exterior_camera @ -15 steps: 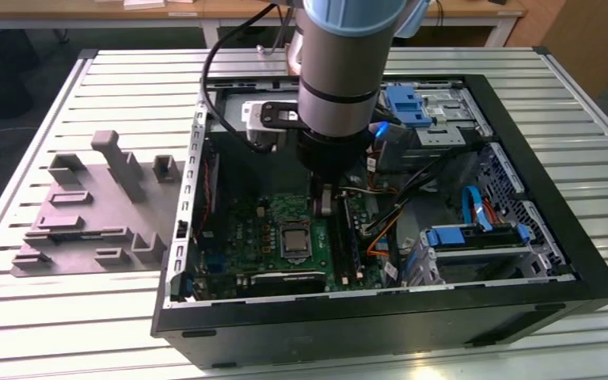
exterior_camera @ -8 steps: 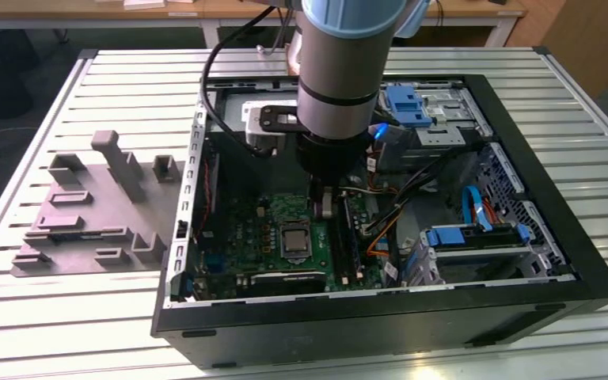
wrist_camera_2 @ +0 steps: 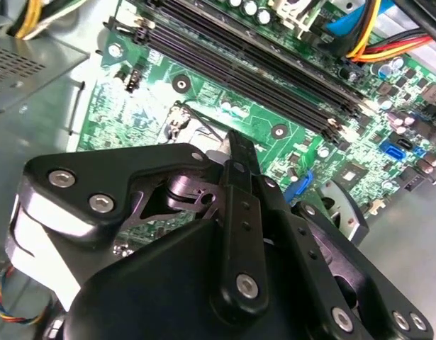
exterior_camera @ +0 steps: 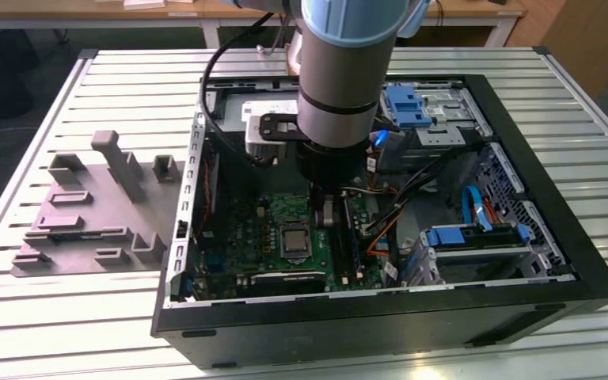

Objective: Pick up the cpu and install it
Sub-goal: 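Install the first cpu locking lever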

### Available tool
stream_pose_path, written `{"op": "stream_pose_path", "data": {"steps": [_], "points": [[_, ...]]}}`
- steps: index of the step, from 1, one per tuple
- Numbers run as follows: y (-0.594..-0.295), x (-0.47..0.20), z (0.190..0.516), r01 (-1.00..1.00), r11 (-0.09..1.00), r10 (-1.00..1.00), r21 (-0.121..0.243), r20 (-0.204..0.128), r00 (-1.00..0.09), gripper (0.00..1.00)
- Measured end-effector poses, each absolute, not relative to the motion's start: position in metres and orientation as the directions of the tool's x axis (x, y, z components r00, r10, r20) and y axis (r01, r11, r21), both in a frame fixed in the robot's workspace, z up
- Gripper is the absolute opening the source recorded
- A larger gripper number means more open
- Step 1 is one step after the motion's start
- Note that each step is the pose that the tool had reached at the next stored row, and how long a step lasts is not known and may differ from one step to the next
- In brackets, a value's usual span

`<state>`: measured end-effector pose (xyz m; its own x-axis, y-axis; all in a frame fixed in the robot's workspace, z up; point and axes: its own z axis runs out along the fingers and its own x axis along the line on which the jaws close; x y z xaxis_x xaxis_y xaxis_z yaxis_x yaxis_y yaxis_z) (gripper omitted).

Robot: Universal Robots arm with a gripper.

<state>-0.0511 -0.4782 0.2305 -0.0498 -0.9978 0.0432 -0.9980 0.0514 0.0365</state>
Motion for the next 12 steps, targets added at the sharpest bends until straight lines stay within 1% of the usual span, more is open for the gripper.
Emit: {"op": "stream_pose_path", "data": {"steps": [12], "points": [[-0.491,-0.051,0.213,-0.999,0.020,-0.999,0.037,0.043,-0.018,0.11]]}}
